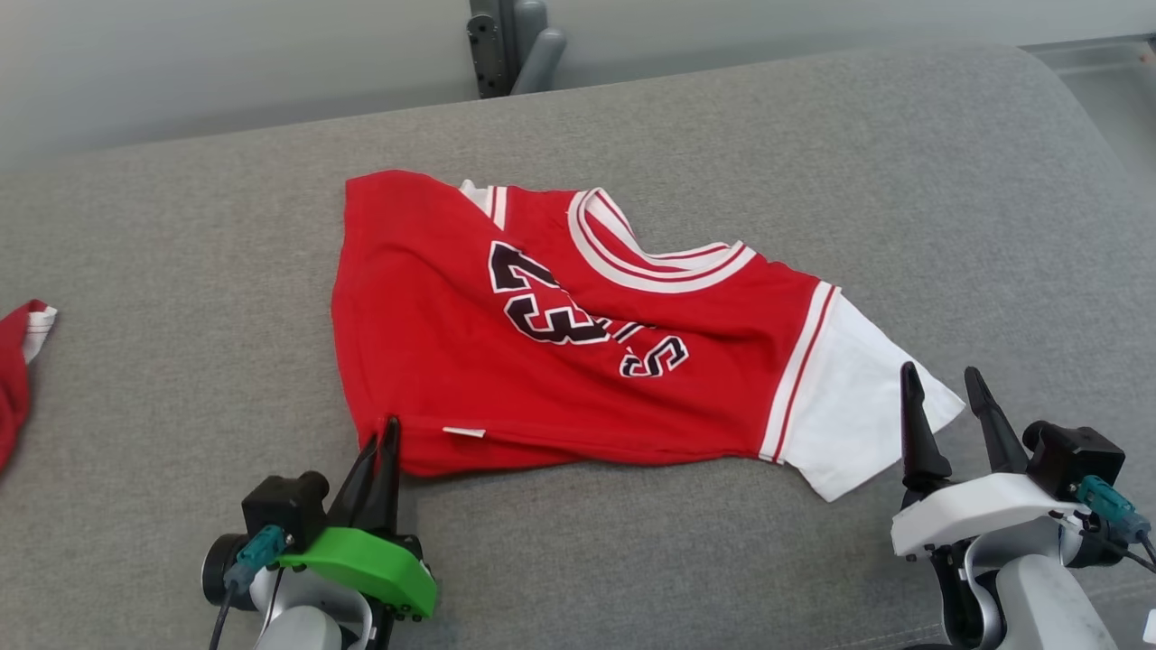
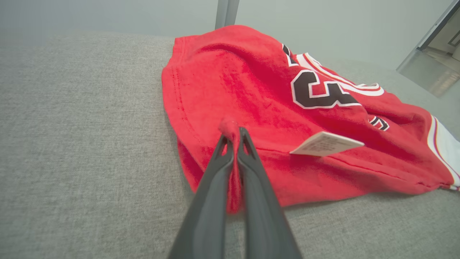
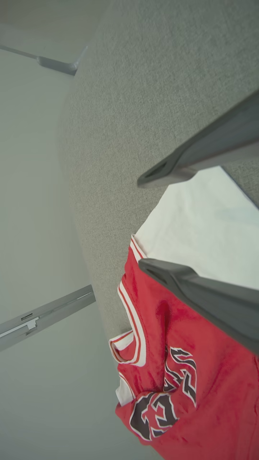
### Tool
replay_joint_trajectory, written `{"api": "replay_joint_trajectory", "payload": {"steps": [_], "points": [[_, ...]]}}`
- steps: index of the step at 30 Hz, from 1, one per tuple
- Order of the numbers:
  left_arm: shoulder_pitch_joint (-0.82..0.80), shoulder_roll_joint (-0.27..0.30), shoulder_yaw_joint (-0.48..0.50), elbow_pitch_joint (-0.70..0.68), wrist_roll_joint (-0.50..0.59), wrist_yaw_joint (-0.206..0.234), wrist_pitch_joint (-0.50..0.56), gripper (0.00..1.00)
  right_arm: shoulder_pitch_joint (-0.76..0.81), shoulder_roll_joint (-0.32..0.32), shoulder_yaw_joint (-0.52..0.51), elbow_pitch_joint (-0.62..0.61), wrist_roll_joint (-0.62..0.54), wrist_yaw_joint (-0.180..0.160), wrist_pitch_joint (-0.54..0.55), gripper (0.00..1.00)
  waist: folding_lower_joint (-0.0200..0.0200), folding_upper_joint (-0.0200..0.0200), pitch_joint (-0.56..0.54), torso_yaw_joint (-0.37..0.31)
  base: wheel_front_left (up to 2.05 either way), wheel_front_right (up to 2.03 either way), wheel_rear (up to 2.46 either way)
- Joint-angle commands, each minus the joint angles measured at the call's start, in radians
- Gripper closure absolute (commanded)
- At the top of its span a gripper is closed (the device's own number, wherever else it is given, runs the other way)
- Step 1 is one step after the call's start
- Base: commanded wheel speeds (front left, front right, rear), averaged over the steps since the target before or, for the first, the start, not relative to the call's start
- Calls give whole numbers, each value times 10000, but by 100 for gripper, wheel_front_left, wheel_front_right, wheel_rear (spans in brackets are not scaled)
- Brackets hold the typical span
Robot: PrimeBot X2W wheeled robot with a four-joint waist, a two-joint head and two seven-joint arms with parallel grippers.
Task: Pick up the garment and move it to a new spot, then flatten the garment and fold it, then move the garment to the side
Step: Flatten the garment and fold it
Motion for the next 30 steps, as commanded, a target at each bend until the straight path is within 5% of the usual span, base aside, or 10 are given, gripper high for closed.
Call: {"api": "replay_joint_trajectory", "payload": {"steps": [1,3,4,6,7,8,18,30], "points": [[276,37,-41,-255,146,-36,-5,100,178,-30,-21,75,105,0,-32,0,0,-1,-363,498,0,0,0],[455,33,-209,-586,188,-40,-5,100,215,-30,2,115,143,0,-32,0,0,-1,-536,758,0,0,0],[580,31,-313,-733,232,-40,-6,89,234,-32,32,122,165,0,-32,0,0,-1,-599,866,0,0,0],[952,43,-384,-846,204,-35,-3,50,314,-35,74,206,221,-1,-32,0,0,-1,-733,1039,0,0,0],[952,43,-384,-846,204,-35,-3,50,314,-35,74,206,221,-1,-32,0,0,-1,-733,1039,0,0,0],[1335,114,-342,-744,271,-21,-5,0,356,-33,144,266,254,0,-32,0,0,-1,-842,1119,0,0,0],[2766,150,576,-560,595,-23,-5,0,684,-33,-162,327,141,-1,-32,0,0,-1,-1431,995,0,0,0],[2145,30,917,-1393,922,232,-5,0,670,-32,-445,-105,-454,0,-32,0,0,-1,-1736,616,0,0,0]]}}
